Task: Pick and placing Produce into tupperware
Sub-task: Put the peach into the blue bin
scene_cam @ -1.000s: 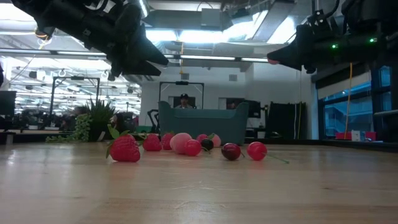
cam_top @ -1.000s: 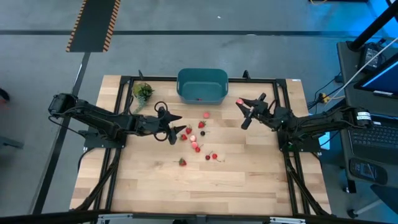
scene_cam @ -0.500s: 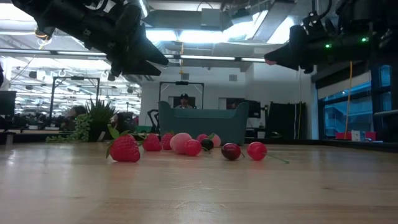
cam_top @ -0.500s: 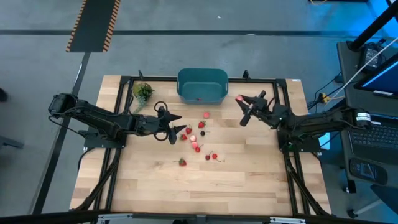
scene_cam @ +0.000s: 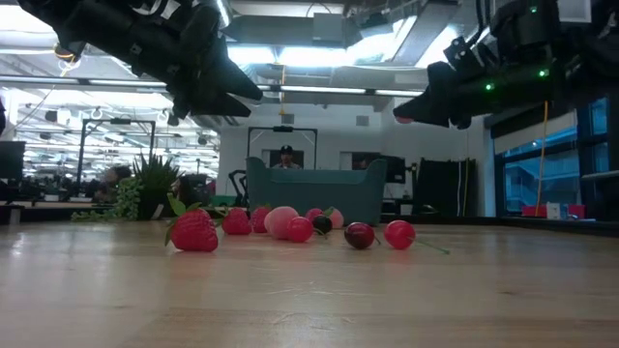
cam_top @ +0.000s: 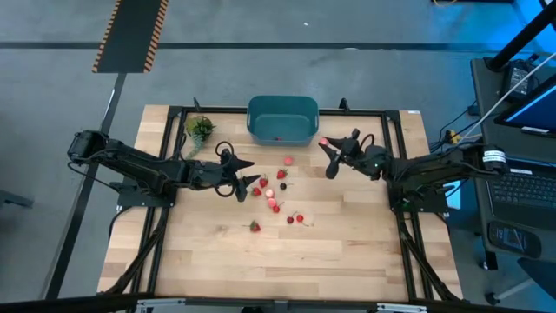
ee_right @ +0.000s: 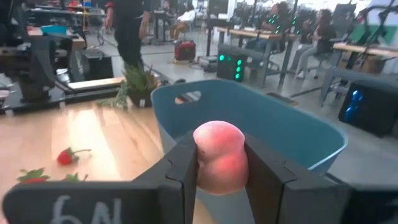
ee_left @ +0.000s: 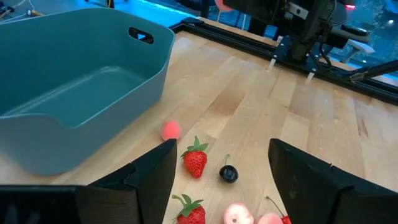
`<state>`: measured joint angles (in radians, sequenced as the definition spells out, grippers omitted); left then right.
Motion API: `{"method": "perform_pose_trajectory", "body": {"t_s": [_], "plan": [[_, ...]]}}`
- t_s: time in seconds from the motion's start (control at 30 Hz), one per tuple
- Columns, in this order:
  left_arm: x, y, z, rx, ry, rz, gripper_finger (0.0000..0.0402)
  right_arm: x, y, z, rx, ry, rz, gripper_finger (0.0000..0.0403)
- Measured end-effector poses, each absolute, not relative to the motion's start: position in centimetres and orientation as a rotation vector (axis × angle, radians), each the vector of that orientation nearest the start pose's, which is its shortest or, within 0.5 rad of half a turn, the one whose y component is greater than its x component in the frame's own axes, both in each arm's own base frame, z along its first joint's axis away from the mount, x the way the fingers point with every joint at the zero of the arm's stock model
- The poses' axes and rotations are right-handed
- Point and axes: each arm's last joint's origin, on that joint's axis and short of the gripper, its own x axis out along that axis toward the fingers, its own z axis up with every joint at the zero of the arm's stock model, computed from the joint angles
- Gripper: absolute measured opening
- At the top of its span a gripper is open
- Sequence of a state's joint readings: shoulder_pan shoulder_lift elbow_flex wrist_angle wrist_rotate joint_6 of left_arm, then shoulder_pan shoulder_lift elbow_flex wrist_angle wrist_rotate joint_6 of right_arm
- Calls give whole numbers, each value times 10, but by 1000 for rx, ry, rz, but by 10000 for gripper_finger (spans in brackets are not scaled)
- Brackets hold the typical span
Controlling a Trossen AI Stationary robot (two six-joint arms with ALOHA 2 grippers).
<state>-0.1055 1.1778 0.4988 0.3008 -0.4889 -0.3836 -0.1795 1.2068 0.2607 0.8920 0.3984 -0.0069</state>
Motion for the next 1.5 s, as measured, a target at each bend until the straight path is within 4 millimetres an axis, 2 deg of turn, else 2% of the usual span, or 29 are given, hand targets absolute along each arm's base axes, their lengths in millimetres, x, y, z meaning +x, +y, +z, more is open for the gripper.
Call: {"method": "perform_pose_trajectory", "body": {"t_s": [0.37, 0.7, 1.17, 1.33, 1.5], "plan": [[234, -11, 206, -262, 286, 442, 245, 209, -49, 180, -8, 51, -569, 105], [234, -11, 206, -262, 286, 442, 245, 225, -52, 202, -86, 72, -565, 105], [234, -11, 206, -261, 287, 442, 245, 228, -53, 205, -87, 92, -564, 106], [234, -11, 206, -261, 287, 442, 245, 232, -53, 212, -97, 72, -565, 106], [234, -11, 206, -261, 287, 442, 245, 239, -55, 220, -117, 122, -562, 106]]}}
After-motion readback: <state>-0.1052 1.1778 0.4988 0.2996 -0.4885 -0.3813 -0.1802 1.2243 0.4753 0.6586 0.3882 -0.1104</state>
